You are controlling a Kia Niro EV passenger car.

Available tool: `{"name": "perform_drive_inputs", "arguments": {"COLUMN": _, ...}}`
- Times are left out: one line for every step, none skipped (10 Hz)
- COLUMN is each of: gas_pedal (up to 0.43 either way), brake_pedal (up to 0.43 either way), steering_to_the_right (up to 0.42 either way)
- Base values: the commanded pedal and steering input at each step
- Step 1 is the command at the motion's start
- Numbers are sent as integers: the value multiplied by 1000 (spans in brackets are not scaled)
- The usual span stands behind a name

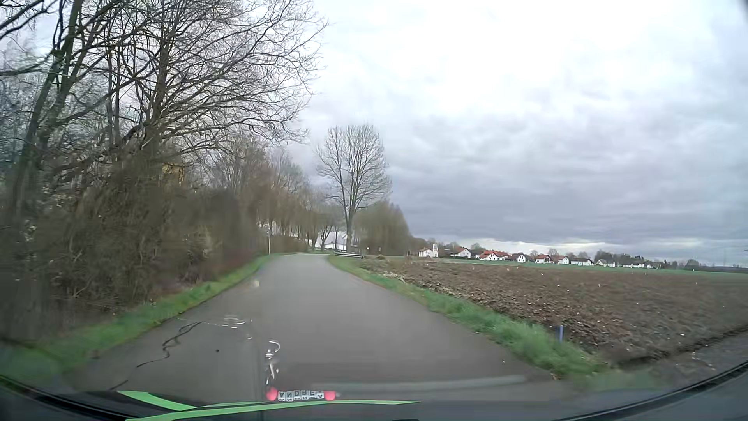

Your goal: Follow the waypoints while adhering to traffic rules and regulations

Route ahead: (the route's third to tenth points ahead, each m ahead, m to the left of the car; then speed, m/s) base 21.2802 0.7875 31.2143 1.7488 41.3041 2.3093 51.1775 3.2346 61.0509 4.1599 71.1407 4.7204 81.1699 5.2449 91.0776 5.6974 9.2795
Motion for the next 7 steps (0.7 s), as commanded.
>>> {"name": "perform_drive_inputs", "arguments": {"gas_pedal": 150, "brake_pedal": 0, "steering_to_the_right": -28}}
{"name": "perform_drive_inputs", "arguments": {"gas_pedal": 150, "brake_pedal": 0, "steering_to_the_right": -29}}
{"name": "perform_drive_inputs", "arguments": {"gas_pedal": 150, "brake_pedal": 0, "steering_to_the_right": -30}}
{"name": "perform_drive_inputs", "arguments": {"gas_pedal": 150, "brake_pedal": 0, "steering_to_the_right": -31}}
{"name": "perform_drive_inputs", "arguments": {"gas_pedal": 150, "brake_pedal": 0, "steering_to_the_right": -31}}
{"name": "perform_drive_inputs", "arguments": {"gas_pedal": 150, "brake_pedal": 0, "steering_to_the_right": -31}}
{"name": "perform_drive_inputs", "arguments": {"gas_pedal": 150, "brake_pedal": 0, "steering_to_the_right": -31}}
